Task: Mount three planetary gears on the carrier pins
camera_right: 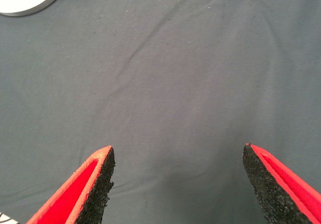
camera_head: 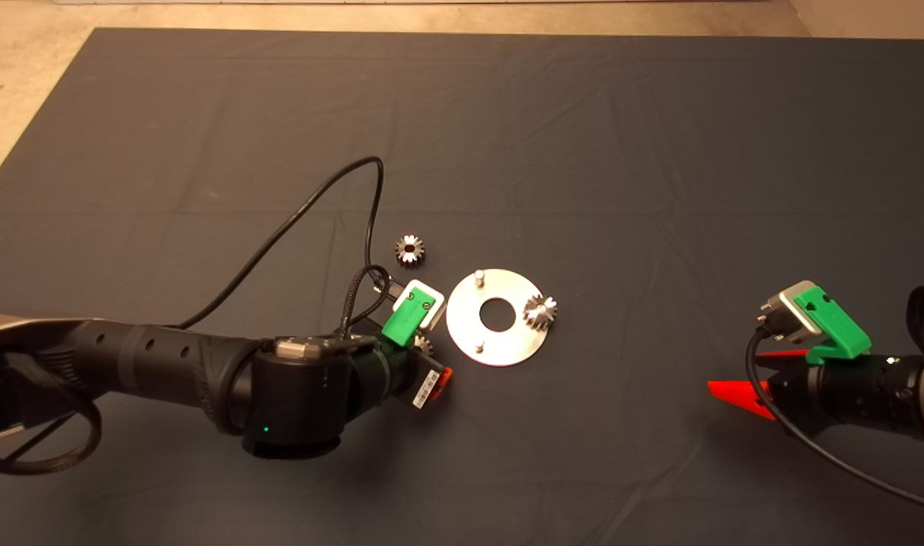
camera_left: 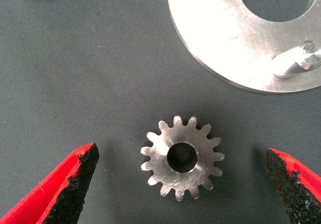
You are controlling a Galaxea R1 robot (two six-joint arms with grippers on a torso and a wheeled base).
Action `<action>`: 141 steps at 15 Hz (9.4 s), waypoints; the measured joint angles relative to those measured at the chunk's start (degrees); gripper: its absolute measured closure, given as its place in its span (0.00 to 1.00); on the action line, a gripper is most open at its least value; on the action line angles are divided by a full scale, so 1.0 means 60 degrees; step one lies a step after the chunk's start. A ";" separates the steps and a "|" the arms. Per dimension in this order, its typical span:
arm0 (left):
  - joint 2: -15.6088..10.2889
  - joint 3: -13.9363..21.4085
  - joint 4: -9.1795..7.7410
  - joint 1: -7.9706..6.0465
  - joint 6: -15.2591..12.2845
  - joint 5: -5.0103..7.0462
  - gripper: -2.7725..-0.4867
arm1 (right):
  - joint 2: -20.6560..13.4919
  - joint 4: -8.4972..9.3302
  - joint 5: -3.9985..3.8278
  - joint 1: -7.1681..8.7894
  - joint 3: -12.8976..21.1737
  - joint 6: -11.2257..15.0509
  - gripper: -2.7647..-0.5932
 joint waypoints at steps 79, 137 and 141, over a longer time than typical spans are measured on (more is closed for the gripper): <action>0.0351 -0.0059 -0.1174 -0.0914 -0.0027 0.0025 0.85 | -0.0171 0.0000 0.0205 -0.0107 0.0018 -0.0293 0.40; 0.2332 -0.1158 -0.1512 -0.1057 -0.0114 0.0090 0.86 | -0.0305 0.0006 0.0205 -0.0050 0.0018 -0.0427 0.40; 0.2332 -0.1158 -0.1328 -0.0973 -0.0113 0.0094 0.86 | -0.0305 0.0007 0.0205 -0.0050 0.0018 -0.0459 0.40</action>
